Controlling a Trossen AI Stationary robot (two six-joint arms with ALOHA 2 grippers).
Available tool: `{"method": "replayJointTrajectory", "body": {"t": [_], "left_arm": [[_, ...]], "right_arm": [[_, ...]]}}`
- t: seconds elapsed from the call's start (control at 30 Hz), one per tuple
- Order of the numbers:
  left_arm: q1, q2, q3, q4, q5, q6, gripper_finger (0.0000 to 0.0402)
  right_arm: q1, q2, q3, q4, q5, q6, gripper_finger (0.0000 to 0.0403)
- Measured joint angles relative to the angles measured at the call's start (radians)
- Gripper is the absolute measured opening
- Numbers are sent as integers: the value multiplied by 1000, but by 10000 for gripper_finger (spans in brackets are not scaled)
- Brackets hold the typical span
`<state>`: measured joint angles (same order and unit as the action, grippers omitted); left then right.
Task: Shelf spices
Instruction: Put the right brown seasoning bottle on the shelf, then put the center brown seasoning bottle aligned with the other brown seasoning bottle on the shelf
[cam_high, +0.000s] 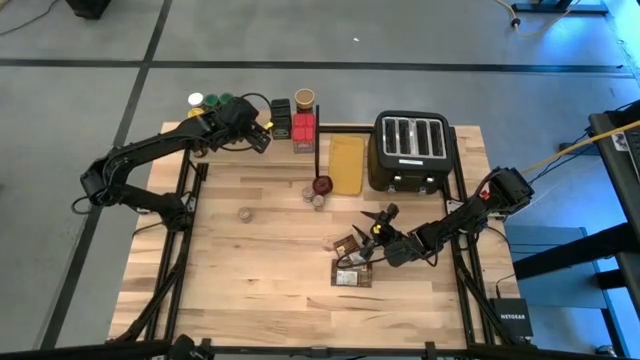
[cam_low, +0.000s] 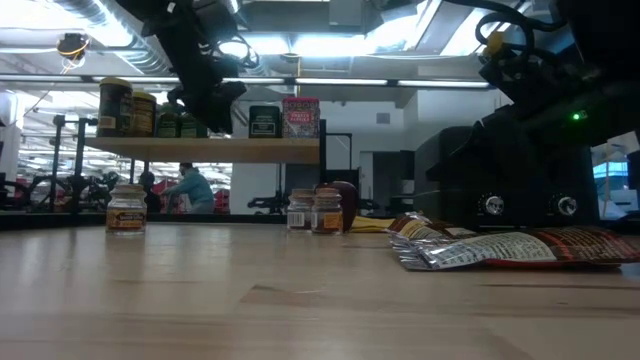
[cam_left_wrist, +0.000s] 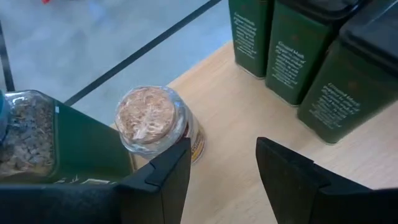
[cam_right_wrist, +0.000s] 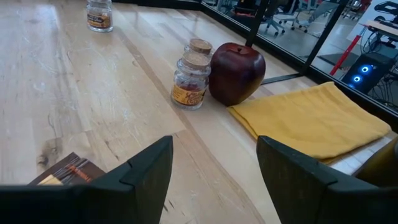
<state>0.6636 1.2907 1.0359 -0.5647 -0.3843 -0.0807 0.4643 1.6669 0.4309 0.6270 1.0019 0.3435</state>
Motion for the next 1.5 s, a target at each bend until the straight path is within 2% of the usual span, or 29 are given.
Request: {"method": "replayJointTrajectory", "body": {"t": [0.5,0.63,0.77,0.83,0.97,1.13,1.23,1.37,1.5], "left_arm": [[-14,-2,0,1,-43,-11,175],[-53,-32,13,-2,-43,6,175],[-143,-93,48,4,-40,16,175],[-201,-125,56,13,-5,32,175],[-336,-150,56,50,163,62,175],[-524,-88,48,113,198,104,175],[-596,-25,23,180,197,119,175],[-629,70,-11,233,196,82,175],[-612,167,-13,263,199,35,182]], "right_arm": [[0,0,0,0,0,0,237],[0,0,0,0,0,0,237],[0,0,0,0,0,0,237],[0,0,0,3,0,0,237],[0,0,0,3,0,0,237],[0,0,0,6,0,0,237],[0,0,0,7,0,0,237],[0,0,0,8,0,0,237],[0,0,0,8,-15,0,237]]}}
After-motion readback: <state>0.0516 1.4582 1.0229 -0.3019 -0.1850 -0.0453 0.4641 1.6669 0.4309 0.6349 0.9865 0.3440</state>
